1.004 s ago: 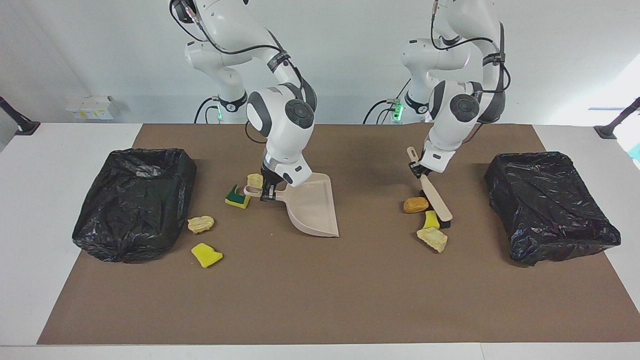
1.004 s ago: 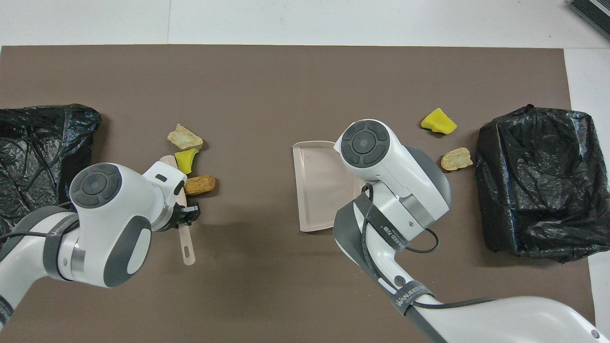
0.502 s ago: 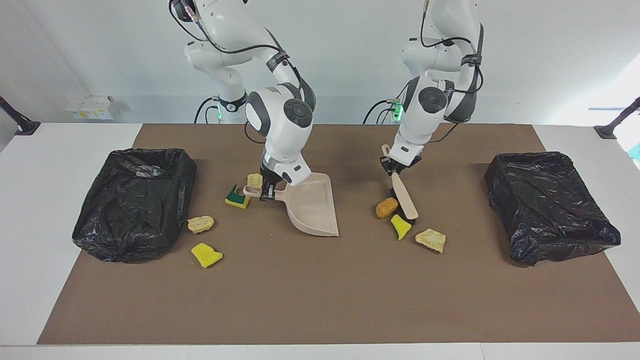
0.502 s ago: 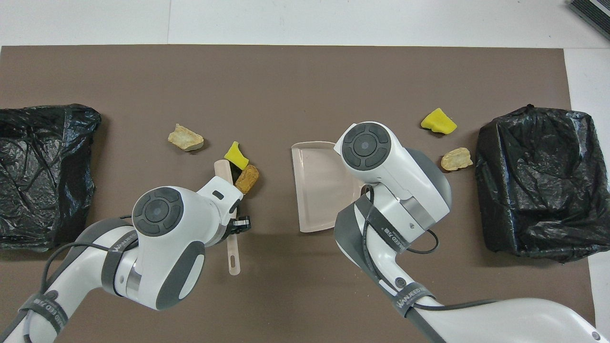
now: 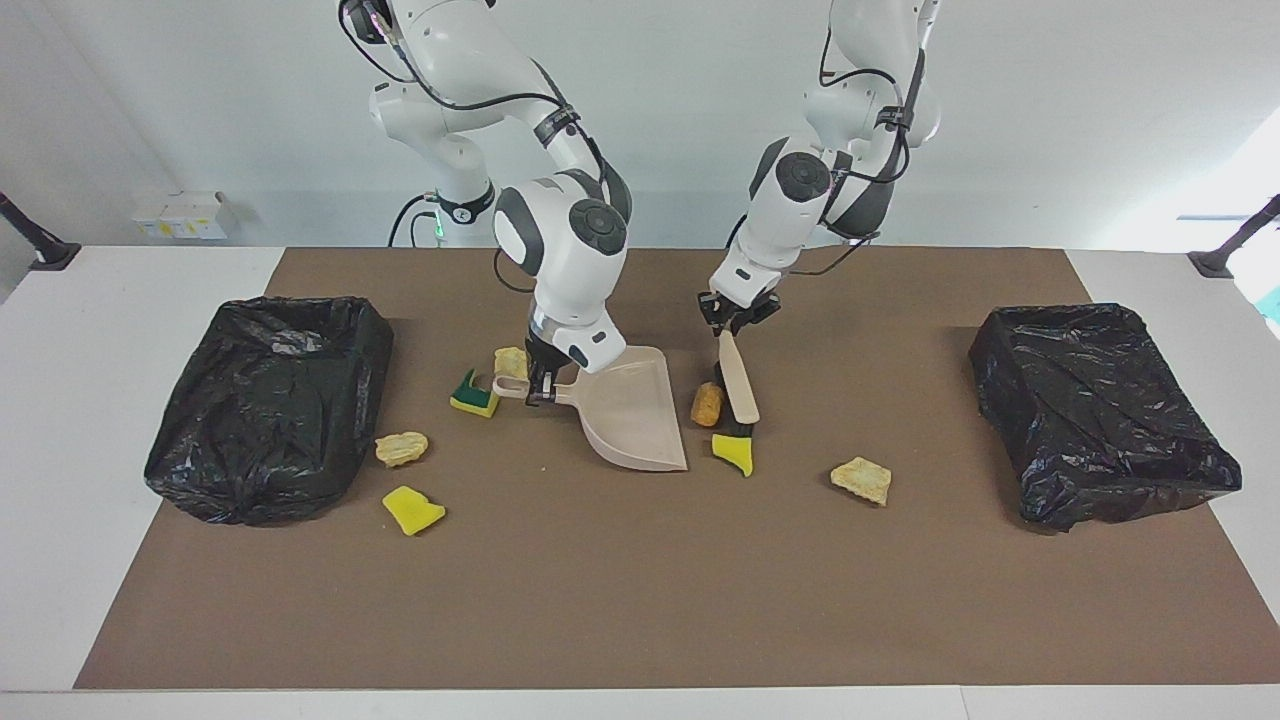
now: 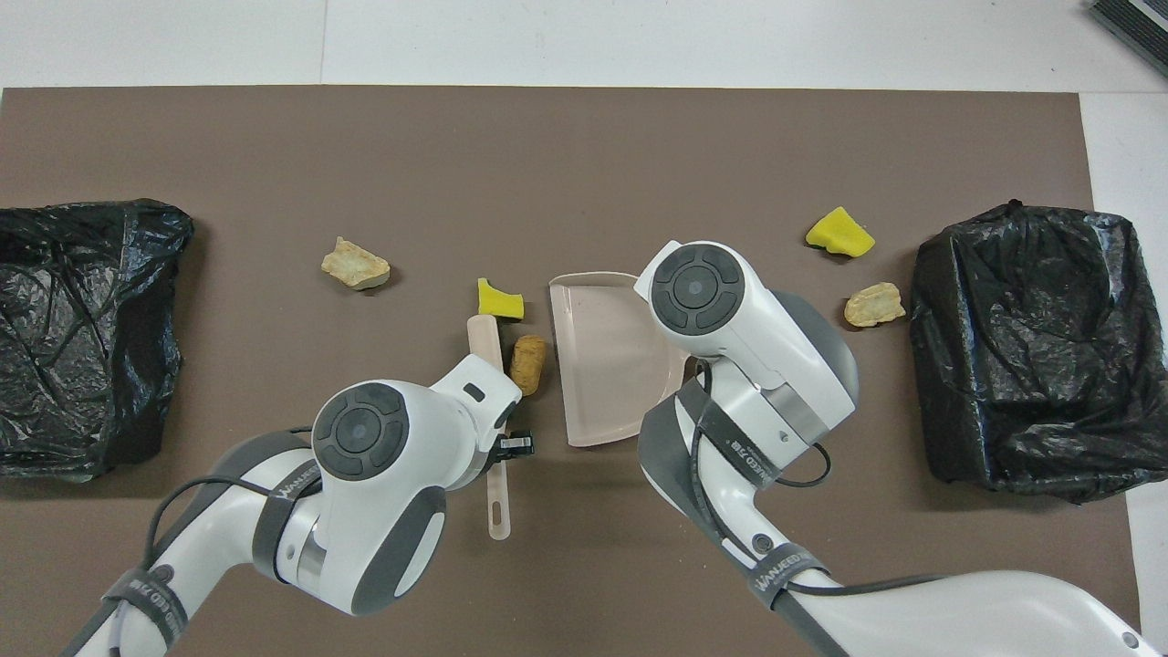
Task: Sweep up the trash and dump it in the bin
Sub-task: 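Sweep trash into the dustpan with the left gripper's brush, then sweep more trash pieces into the dustpan held by the right gripper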
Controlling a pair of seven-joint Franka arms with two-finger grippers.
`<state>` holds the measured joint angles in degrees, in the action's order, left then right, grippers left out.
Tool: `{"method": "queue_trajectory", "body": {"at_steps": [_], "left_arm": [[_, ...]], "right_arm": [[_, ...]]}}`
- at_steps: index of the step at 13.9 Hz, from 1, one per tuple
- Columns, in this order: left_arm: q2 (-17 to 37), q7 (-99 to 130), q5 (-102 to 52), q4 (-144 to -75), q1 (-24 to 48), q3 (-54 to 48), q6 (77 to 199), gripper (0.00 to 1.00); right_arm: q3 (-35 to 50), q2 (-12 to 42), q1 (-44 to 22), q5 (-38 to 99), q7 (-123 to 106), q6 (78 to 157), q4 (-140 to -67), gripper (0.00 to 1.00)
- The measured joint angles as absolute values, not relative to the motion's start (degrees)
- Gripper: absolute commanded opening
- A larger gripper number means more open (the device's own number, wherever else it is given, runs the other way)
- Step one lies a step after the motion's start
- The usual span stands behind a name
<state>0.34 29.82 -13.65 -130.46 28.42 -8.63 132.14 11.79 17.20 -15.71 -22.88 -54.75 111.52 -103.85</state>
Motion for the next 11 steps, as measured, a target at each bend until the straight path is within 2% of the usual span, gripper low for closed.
{"method": "queue_trajectory", "body": {"at_steps": [4, 11], "left_arm": [[2.97, 29.9, -14.2, -128.29, 29.91, -9.9, 133.64, 0.0], [2.0, 27.6, -14.55, -123.42, 30.71, -9.72, 128.57, 0.0]], "right_arm": [[11.75, 17.81, -16.28, -22.89, -53.25, 112.17, -104.24, 0.0], [11.8, 18.0, -16.78, -22.88, -52.35, 112.91, -104.46, 0.0]]}}
